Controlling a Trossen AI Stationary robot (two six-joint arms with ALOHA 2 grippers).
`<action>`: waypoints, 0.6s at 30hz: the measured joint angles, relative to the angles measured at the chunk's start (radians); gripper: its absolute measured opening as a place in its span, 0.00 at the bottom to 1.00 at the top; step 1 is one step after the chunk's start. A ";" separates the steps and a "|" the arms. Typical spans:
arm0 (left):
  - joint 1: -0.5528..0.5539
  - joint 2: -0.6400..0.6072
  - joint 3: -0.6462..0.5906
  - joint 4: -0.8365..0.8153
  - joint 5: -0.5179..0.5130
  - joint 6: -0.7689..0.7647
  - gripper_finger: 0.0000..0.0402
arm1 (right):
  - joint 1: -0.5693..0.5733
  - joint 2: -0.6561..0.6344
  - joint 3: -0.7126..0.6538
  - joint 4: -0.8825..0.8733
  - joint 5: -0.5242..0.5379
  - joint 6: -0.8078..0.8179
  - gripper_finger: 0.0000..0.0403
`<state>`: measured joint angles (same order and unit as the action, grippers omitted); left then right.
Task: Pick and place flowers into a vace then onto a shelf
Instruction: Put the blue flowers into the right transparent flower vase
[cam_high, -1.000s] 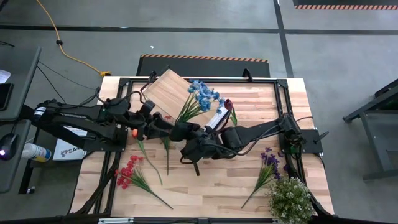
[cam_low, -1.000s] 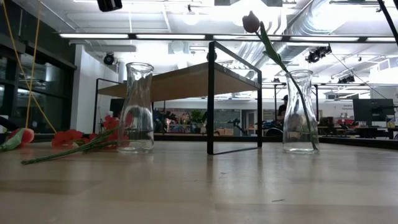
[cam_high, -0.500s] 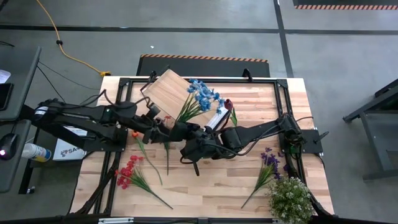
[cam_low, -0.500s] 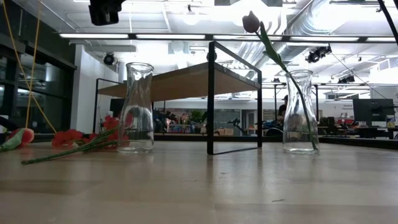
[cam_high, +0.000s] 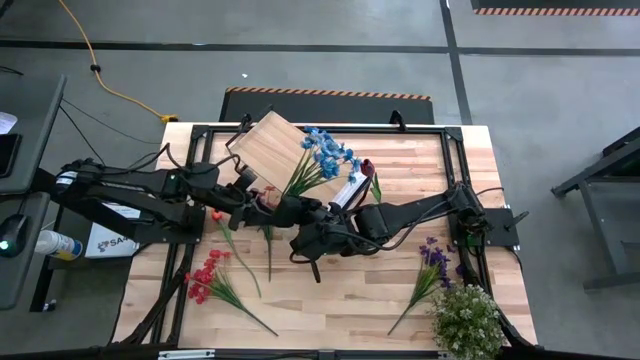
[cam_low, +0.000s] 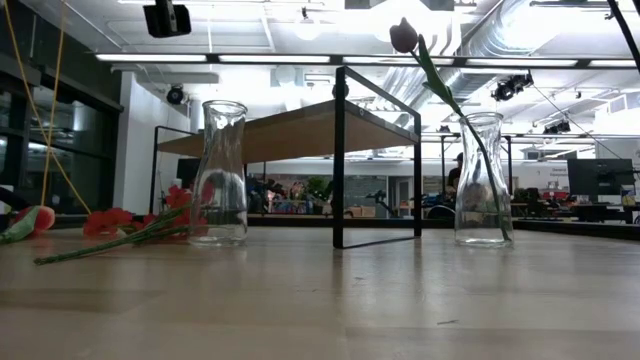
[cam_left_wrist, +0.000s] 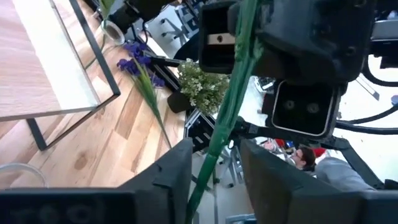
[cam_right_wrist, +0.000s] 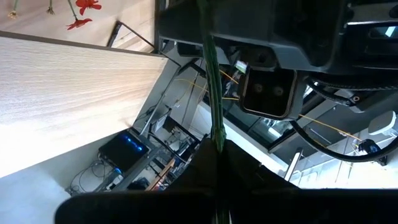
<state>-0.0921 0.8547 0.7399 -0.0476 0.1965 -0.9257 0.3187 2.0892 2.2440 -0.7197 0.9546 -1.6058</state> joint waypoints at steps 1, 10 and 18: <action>0.000 -0.003 0.000 -0.001 -0.004 0.000 0.39 | 0.000 0.000 0.000 0.000 0.000 0.000 0.00; 0.000 -0.022 0.000 -0.004 -0.031 0.000 0.30 | 0.003 0.000 0.000 0.000 0.000 0.000 0.00; 0.000 -0.023 0.000 0.002 -0.029 0.013 0.11 | 0.002 0.000 -0.001 -0.003 -0.002 0.008 0.00</action>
<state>-0.0925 0.8322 0.7397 -0.0458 0.1677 -0.9124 0.3210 2.0888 2.2426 -0.7231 0.9531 -1.5982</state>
